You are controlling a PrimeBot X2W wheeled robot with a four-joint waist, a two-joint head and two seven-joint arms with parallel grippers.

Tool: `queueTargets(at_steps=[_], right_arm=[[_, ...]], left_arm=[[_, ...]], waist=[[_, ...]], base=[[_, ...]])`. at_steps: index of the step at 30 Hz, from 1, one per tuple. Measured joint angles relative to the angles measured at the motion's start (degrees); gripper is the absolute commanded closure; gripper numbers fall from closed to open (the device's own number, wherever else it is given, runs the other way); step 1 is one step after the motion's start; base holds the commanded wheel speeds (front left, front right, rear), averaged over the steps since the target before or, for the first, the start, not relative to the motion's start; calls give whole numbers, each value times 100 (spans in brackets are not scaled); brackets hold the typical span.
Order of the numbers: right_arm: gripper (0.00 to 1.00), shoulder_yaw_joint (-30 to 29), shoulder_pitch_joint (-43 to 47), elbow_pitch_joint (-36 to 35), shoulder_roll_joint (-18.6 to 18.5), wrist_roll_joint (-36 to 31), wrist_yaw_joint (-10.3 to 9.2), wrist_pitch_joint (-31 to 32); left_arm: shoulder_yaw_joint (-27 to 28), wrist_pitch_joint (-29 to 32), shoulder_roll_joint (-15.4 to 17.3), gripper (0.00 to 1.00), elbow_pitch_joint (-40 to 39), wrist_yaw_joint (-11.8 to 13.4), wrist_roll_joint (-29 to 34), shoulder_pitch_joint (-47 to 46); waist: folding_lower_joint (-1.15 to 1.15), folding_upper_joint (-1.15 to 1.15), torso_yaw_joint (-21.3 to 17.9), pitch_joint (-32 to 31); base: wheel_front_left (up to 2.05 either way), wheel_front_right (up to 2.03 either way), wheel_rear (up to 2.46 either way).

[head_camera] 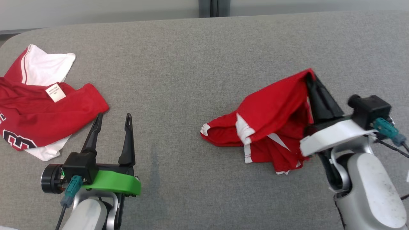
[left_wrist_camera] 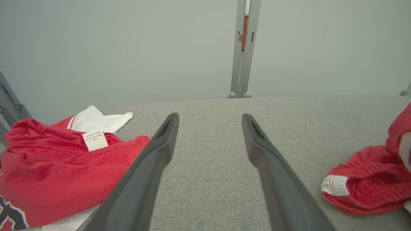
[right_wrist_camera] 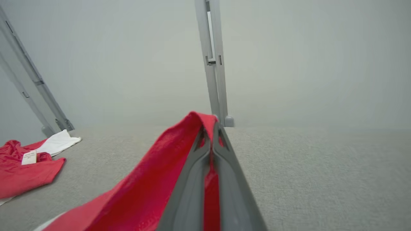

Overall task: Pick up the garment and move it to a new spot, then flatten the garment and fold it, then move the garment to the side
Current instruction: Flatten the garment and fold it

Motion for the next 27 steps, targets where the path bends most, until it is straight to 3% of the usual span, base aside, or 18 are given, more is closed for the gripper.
queueTargets(at_steps=[5, 10, 11, 12, 17, 22, 27], right_arm=[[100, -1385, 348, 616, 112, 158, 0, -188], [96, -2091, 521, 1296, 144, 345, -1, -337], [10, -2135, 522, 1439, 145, 416, -1, -382], [0, -2163, 524, 1526, 148, 394, -1, -450], [0, -2107, 525, 1403, 143, 100, -1, -817], [0, -1564, 730, 667, -102, -312, 0, -904], [0, -1051, 1046, -103, -164, -423, 0, -613]], left_arm=[[-10, 0, 15, 0, -10, -2, 7, 1], [-15, 0, 32, 0, -10, -8, 13, -4], [-20, 0, 34, 0, -9, -8, 13, -7], [-23, 0, 34, 0, -8, -8, 14, -9], [-32, -1, 47, 0, 8, -8, 13, -12], [-22, 0, 47, 0, 10, 25, -5, 5], [-25, -1, 56, 0, 30, 30, -29, 114]], waist=[[0, 0, -27, 91], [0, 0, -75, 163], [0, 0, -89, 169], [0, 0, -101, 171], [0, 0, -132, 120], [0, 0, -153, -4], [0, 0, -176, -155]], base=[[0, 0, 0], [0, 0, 0], [0, 0, 0], [0, 0, 0], [0, 0, 0], [0, 0, 0], [0, 0, 0]])
